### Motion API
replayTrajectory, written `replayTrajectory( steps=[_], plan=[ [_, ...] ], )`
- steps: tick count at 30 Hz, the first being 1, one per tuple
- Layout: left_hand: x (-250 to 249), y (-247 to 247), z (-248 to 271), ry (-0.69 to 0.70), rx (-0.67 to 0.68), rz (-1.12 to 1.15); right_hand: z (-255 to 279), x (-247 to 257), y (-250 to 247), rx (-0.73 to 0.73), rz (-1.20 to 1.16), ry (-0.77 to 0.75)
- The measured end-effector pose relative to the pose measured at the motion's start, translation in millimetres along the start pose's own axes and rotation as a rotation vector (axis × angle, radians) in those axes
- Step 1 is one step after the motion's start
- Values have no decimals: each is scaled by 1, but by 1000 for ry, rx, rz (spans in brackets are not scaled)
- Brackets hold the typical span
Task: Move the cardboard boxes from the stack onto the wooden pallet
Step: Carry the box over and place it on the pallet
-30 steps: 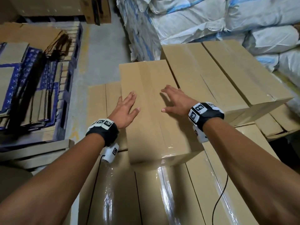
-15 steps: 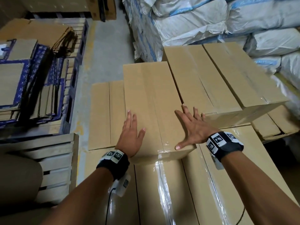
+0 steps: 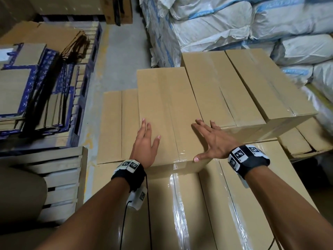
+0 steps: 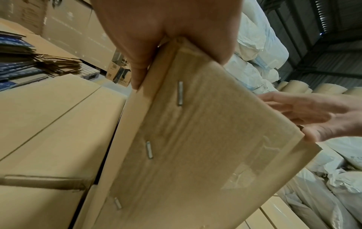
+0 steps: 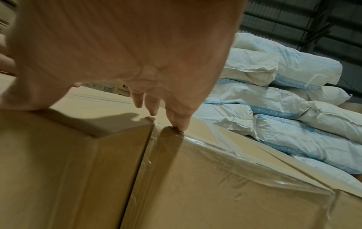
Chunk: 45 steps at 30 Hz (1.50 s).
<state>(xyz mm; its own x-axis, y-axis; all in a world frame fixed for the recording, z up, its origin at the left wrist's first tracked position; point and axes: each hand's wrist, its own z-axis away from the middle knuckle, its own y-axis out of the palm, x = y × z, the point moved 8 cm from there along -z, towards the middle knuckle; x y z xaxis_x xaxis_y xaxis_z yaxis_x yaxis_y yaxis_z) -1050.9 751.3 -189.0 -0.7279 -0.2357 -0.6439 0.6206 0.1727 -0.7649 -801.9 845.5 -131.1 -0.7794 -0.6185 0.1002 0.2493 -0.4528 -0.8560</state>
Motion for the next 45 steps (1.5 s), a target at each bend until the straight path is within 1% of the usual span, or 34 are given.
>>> replayTrajectory(
  steps=[3, 9, 11, 15, 20, 24, 31, 40, 45],
  plan=[
    [-1, -2, -14, 6, -8, -20, -2, -6, -2, -72, -15, -12],
    [-1, -9, -45, 9, -31, -35, -6, -8, -9, -236, 13, 34],
    [1, -10, -56, 14, -29, -32, -4, -6, -15, -300, 26, 77],
    [2, -14, -73, 19, -33, -35, -7, -9, -18, -373, 70, 173],
    [0, -18, -88, 23, -42, -42, -15, -9, -19, -411, 151, 244],
    [0, -20, -95, 11, -40, -44, -17, -3, -23, -429, 240, 269],
    [-2, -22, -105, 9, -44, -58, -18, 2, -28, -471, 329, 286],
    [-5, -26, -112, 39, -68, -65, -21, -3, -29, -542, 286, 315],
    [-6, -31, -110, 77, -110, -58, -25, -5, -24, -598, 196, 272]
  ],
)
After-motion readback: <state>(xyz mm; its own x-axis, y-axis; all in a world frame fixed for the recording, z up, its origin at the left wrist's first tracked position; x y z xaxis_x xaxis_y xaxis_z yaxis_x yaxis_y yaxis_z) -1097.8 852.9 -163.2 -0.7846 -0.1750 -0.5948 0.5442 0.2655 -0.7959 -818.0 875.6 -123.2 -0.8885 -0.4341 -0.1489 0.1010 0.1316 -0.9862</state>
